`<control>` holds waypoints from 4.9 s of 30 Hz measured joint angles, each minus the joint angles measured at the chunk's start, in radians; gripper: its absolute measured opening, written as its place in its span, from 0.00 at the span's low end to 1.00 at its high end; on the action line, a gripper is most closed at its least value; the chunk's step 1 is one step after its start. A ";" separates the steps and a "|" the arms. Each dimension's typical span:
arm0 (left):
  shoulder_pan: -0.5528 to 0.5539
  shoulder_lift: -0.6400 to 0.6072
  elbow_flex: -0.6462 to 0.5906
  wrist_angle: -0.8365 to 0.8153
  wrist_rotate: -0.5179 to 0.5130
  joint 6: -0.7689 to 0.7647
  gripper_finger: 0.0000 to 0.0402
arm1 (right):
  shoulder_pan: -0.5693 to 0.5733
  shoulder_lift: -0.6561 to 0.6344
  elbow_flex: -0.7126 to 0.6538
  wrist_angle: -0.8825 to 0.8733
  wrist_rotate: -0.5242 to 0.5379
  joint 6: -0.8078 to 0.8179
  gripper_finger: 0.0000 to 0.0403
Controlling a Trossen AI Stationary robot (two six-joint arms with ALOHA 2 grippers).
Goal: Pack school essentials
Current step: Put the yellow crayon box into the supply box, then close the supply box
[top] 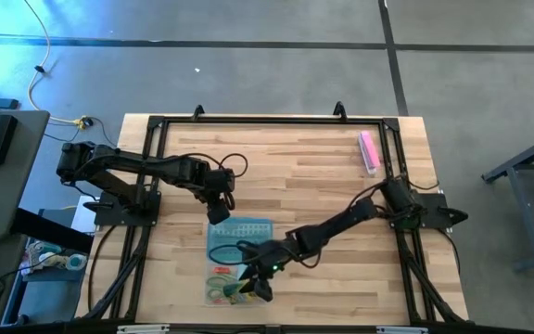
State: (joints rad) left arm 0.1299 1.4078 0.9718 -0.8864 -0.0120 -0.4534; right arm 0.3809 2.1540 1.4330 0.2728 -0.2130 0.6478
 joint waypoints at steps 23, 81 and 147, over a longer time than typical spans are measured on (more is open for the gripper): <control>-0.017 -0.012 0.000 -0.152 0.000 0.030 0.39 | -0.043 -0.001 0.284 -0.665 0.049 -0.074 0.48; -0.922 -0.125 -0.174 0.442 -0.134 -1.280 0.39 | -0.476 0.000 0.416 -1.222 0.039 -0.668 0.48; -0.901 0.426 -0.013 0.701 -0.140 -1.631 0.39 | -0.470 0.034 0.286 -0.980 -0.111 -0.698 0.48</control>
State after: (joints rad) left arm -0.7708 1.8343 0.9592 -0.1858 -0.1519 -2.0848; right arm -0.0886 2.1876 1.7191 -0.7067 -0.3242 -0.0498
